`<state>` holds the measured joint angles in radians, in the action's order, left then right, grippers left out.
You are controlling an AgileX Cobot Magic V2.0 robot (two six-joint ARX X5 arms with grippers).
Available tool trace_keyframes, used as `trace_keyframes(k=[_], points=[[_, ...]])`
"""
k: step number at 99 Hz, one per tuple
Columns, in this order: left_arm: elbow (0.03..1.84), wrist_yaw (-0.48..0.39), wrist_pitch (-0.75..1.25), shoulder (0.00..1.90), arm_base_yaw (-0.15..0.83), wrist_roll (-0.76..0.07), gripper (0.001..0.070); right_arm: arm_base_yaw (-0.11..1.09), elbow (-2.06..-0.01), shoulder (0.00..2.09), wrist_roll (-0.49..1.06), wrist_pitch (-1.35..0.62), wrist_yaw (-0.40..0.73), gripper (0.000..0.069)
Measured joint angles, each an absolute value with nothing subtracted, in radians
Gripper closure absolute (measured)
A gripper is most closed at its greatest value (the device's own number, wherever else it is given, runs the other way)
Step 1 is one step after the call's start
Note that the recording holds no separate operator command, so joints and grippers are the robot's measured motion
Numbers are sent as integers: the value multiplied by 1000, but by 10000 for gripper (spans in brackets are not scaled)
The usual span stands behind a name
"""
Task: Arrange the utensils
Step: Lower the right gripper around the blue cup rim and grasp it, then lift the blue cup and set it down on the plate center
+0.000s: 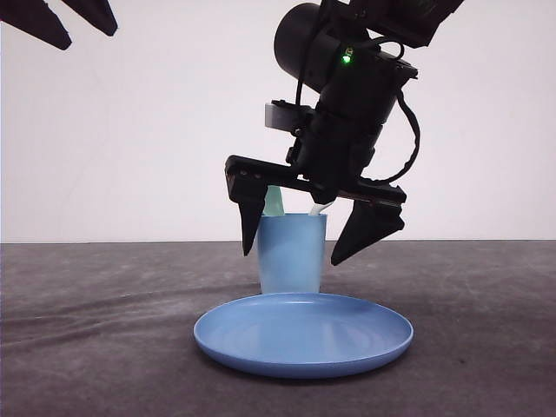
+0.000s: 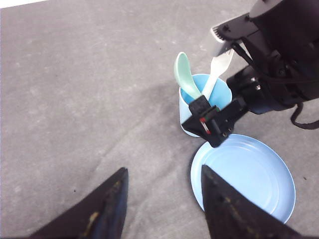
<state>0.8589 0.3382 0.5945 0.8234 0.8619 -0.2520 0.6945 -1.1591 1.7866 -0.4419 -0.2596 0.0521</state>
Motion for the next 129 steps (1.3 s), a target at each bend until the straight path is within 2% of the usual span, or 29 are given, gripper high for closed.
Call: trace_keyframes(k=[41, 47, 63, 81, 107, 129], points=[[859, 338, 595, 823, 862, -252, 436, 687, -1164, 1817, -416, -242, 52, 16], [859, 338, 595, 823, 862, -252, 436, 687, -1164, 1817, -415, -241, 52, 51], [859, 338, 595, 823, 862, -252, 436, 687, -1164, 1817, -411, -225, 53, 198], [859, 338, 595, 823, 862, -252, 436, 687, -1166, 1817, -396, -224, 58, 283], [859, 338, 595, 823, 862, -252, 436, 688, -1166, 1785, -359, -281, 84, 289], [859, 338, 595, 823, 862, -252, 436, 706, -1166, 1583, -292, -373, 134, 289]])
